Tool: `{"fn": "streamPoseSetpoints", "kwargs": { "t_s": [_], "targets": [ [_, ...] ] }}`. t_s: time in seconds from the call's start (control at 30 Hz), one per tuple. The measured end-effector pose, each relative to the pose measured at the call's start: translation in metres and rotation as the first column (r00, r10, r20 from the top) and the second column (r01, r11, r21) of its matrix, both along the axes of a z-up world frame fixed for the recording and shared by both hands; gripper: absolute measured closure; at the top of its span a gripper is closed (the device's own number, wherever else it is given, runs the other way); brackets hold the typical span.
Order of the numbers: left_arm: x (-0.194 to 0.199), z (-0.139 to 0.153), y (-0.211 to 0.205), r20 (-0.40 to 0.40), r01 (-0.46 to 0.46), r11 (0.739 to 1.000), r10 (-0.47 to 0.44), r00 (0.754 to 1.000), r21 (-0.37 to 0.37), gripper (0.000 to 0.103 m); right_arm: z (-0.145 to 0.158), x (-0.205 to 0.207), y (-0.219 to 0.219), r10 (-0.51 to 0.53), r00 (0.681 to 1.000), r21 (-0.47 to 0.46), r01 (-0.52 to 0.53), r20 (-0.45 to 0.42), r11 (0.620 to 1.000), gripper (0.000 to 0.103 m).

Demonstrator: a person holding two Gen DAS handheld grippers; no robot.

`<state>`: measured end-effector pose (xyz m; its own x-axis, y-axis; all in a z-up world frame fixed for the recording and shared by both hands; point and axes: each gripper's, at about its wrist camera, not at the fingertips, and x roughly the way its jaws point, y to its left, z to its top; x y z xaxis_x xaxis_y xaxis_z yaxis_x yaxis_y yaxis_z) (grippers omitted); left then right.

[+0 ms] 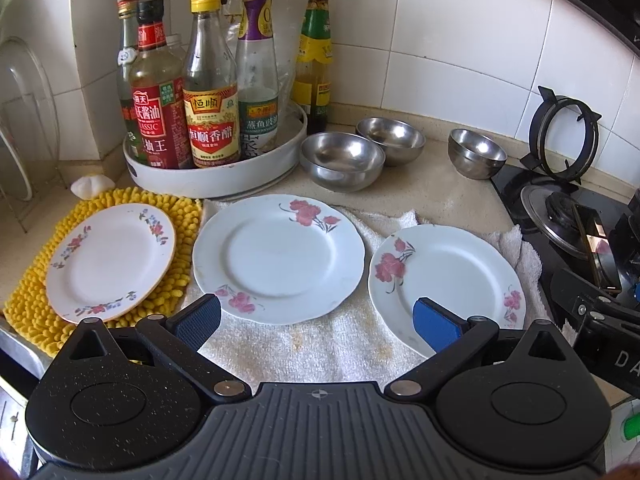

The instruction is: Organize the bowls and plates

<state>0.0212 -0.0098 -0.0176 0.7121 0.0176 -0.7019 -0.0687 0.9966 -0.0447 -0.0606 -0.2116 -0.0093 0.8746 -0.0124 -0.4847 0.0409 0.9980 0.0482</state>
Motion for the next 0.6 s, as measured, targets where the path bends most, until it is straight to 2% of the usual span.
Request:
{"fn": "streamPoseSetpoints", "kwargs": {
  "t_s": [0.6],
  "targets": [
    [-0.0055, -0.0035, 0.0062, -0.006, -0.014, 1.0, 0.014, 1.0, 0.017, 0.0, -0.0015, 0.0004, 0.0081, 0.009, 1.0, -0.006, -0.009, -0.017, 1.0, 0.0]
  ]
}}
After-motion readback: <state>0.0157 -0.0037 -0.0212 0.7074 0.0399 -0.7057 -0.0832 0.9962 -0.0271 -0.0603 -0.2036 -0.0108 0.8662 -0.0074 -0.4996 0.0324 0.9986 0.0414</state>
